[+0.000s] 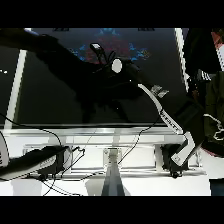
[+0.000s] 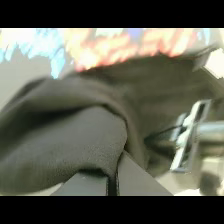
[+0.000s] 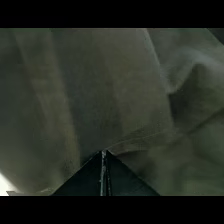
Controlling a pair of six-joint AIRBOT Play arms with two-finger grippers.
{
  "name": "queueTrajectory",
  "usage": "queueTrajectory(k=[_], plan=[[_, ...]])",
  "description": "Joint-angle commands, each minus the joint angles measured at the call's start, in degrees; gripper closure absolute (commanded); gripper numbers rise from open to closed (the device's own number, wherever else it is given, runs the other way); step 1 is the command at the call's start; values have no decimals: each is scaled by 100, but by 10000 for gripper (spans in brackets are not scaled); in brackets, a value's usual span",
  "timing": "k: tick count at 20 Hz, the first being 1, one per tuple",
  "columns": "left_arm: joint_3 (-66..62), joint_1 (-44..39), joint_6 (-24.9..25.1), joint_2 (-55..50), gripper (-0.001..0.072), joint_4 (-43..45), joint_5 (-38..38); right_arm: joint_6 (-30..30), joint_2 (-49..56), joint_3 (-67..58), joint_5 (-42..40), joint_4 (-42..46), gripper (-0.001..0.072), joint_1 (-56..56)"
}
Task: Fold the clothes and pants, and hang the long-sleeved shirts on hangers.
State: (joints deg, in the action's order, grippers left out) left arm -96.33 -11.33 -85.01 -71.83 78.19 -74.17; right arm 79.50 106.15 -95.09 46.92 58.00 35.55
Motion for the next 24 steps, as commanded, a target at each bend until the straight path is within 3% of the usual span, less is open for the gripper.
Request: queueTrajectory(k=[1,5,8,9,13,15,18,22,24], plan=[[-2,-525,50,17,695,22,894,-2,35,0,-114,46,697,-216],[0,-730,50,11,694,17,925,76,234,0,-1034,-994,697,-195],[7,-726,52,-2,694,-24,927,57,501,0,-907,-2020,697,-133],[7,-726,52,-35,694,-31,929,15,503,-2,-796,-1991,698,-142],[17,-743,52,-509,693,-970,931,-68,280,-11,52,-920,696,-798],[17,-822,61,-931,693,-1784,1071,-81,39,-13,675,166,696,-1401],[17,-1300,503,-1714,693,-2415,1467,-98,-435,-13,1335,1499,696,-2424],[15,-2369,1185,-2675,694,-3289,2929,-98,-1019,-11,1639,1517,695,-3700],[15,-2870,1473,-2992,687,-3324,3759,-101,-1172,-9,1812,1519,695,-4103]])
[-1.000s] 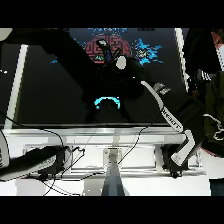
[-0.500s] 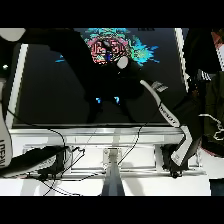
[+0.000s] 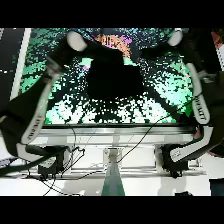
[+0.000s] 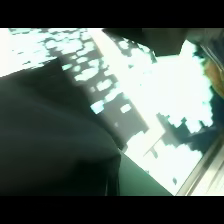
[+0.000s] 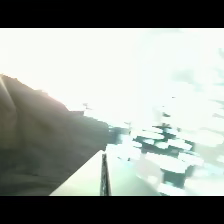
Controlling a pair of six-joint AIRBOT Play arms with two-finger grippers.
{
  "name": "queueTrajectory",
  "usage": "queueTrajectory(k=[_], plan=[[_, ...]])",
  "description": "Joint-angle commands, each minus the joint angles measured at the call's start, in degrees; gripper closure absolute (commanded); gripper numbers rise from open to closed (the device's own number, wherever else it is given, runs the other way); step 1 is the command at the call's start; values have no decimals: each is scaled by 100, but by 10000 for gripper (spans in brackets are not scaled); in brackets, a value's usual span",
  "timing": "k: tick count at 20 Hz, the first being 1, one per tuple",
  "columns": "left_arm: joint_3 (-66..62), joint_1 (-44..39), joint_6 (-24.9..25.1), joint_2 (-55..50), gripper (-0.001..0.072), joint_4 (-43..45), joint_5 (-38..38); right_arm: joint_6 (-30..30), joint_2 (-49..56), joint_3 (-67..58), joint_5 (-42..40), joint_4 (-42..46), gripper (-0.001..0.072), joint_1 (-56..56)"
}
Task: Fold the clothes and pants, and hang the long-sleeved shirts on hangers.
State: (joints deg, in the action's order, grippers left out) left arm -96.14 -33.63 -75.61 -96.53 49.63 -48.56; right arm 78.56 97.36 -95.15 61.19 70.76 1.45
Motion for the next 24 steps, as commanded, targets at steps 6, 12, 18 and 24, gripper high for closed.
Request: queueTrajectory(k=[6,12,18,24], plan=[[-4,-811,562,-704,4,-120,1681,-848,-306,450,837,197,696,-1506],[-4,-144,557,-164,4,588,1266,-2999,-295,2350,955,-2496,691,-1932],[-2,-81,557,-61,5,588,1060,-2920,-260,3176,-262,-3563,63,-1241],[-2,-92,557,-61,5,588,964,-2194,-164,3005,-1132,-2673,66,-531]])
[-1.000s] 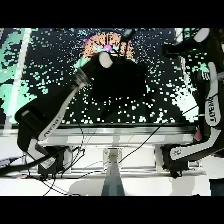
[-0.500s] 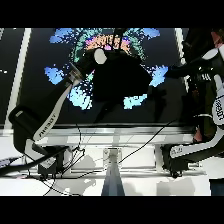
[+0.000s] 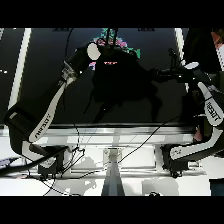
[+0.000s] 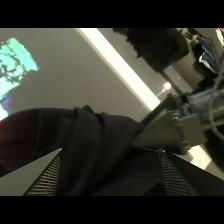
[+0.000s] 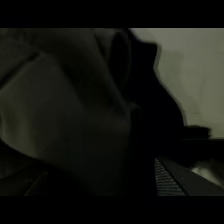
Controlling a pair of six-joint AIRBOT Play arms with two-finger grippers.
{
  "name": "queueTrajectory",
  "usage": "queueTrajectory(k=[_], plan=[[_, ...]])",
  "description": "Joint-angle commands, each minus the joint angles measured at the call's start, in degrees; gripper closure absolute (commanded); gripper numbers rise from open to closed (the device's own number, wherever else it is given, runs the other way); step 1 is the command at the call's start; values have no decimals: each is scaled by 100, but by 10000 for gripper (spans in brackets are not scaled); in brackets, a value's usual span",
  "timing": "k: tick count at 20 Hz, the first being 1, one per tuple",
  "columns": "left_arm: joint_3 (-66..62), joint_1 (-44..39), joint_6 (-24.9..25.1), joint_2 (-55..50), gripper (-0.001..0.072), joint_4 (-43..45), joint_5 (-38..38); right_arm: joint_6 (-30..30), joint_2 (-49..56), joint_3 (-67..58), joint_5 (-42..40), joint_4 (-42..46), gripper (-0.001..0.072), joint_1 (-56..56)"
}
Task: Fold the clothes and pants, and hang the long-sleeved shirts on hangers.
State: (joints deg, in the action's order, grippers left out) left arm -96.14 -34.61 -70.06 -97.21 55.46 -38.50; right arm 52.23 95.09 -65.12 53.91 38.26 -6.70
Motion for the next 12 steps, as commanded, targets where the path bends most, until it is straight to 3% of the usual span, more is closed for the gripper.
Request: queueTrajectory(k=[1,4,8,11,12], plan=[[-2,7,2,7,5,4,-39,778,118,2,-402,977,66,295],[-2,7,2,7,5,7,-39,1379,236,0,-330,586,67,234],[-4,20,83,15,5,31,-39,1368,557,-17,686,-350,97,396],[-4,26,304,92,13,422,-42,1180,680,-22,455,-772,102,879],[-4,26,302,162,13,695,-48,1038,669,-87,236,-927,249,1036]])
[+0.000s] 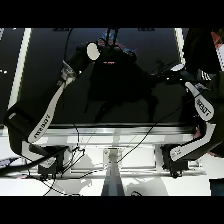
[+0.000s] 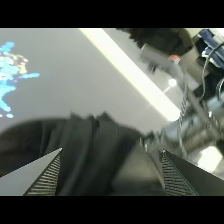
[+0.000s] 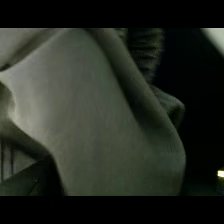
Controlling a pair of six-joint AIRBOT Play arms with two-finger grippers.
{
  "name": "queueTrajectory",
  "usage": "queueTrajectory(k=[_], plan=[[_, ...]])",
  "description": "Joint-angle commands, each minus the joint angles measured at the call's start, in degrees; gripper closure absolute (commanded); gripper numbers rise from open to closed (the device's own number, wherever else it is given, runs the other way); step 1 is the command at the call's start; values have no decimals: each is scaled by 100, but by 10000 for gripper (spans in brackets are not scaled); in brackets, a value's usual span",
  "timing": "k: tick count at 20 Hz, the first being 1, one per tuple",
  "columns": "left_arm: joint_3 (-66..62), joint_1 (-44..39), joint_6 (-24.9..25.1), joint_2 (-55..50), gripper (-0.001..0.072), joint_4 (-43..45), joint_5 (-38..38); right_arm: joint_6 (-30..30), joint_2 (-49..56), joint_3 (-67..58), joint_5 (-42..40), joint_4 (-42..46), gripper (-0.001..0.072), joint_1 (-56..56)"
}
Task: Fold the clothes and pants, and hang the long-sleeved shirts on hangers.
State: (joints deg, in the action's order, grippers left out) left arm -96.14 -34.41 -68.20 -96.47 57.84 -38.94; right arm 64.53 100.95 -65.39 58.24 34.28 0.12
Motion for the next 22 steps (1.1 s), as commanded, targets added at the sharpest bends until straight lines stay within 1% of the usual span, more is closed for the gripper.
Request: queueTrajectory(k=[1,2,3,5,7,8,11,13,15,19,20,22], plan=[[-4,7,118,195,13,719,-52,-264,74,-212,-278,-584,539,457],[-4,7,116,345,13,1025,-146,-284,70,-492,-234,-570,684,490],[-4,7,116,538,13,1388,-269,-330,63,-822,-120,-555,695,444],[-4,7,116,933,13,2022,-529,-369,-44,-1585,140,-560,695,210],[-4,7,114,1410,13,2457,-837,-304,-317,-2282,367,-564,695,-151],[-4,4,114,1646,14,2559,-940,-177,-505,-2540,398,-562,695,-369],[-4,7,116,2339,14,2616,-977,476,-1296,-3112,409,-546,695,-1274],[-4,7,116,2658,13,2614,-977,800,-1847,-3351,400,-352,694,-1998],[-4,4,114,2881,13,2614,-977,1349,-2382,-3491,361,157,694,-2771],[-4,4,116,2997,13,2614,-977,2286,-3305,-3519,378,1864,694,-4564],[-4,4,116,2983,13,2614,-977,2422,-3427,-3519,474,2280,694,-4972],[-2,4,116,2962,13,2614,-977,2734,-3532,-3515,1025,2997,694,-5775]])
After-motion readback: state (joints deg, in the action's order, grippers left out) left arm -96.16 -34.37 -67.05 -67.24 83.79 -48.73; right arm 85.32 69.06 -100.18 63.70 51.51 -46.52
